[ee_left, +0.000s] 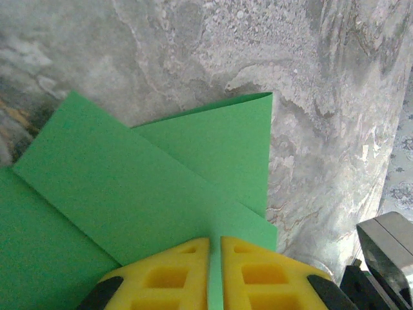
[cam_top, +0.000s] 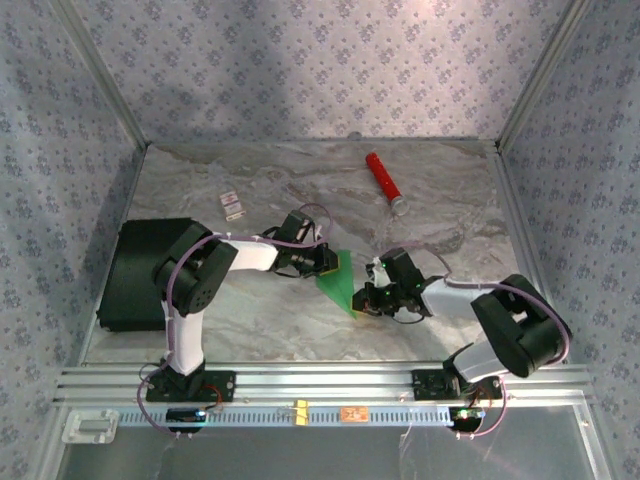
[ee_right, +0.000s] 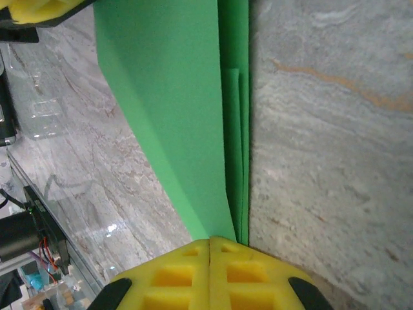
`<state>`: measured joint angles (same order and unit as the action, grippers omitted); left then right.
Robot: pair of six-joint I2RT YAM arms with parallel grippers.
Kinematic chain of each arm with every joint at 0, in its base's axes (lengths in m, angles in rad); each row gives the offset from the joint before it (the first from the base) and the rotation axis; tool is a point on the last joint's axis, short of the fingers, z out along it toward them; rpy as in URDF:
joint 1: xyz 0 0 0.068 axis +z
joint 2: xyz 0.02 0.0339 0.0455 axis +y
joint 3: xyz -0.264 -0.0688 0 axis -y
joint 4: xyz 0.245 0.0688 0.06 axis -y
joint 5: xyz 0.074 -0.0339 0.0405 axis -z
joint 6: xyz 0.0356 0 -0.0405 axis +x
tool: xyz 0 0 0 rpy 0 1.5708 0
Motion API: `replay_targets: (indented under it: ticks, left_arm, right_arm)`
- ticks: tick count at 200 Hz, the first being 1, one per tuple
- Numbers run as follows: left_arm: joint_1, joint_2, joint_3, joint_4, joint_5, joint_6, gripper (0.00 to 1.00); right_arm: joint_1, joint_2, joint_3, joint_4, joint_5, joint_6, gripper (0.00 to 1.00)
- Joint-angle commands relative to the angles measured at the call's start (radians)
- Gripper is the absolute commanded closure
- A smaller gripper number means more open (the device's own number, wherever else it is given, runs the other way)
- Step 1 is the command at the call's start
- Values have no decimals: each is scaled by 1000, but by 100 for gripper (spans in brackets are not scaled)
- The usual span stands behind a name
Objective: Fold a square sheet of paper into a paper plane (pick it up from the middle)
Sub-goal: Fourth fold the wing at the center of the table.
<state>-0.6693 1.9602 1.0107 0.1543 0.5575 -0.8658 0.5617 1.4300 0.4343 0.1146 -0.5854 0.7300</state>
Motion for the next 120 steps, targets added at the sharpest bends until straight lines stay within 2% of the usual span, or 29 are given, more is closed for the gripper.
replay_targets:
  ticks: [1, 44, 92, 120]
  left_arm:
    - [11, 49, -37, -82, -56, 2, 87]
    - [10, 46, -35, -82, -56, 0, 87]
    - [11, 48, -36, -82, -57, -2, 87]
    - [10, 48, -36, -81, -57, -5, 87]
  right_arm:
    - [-3, -45, 25, -61, 11, 13, 94]
    - [-5, -49, 55, -57, 24, 26, 94]
    - [8, -9, 1, -63, -4, 7, 93]
    - [10, -22, -41, -117, 28, -22, 93]
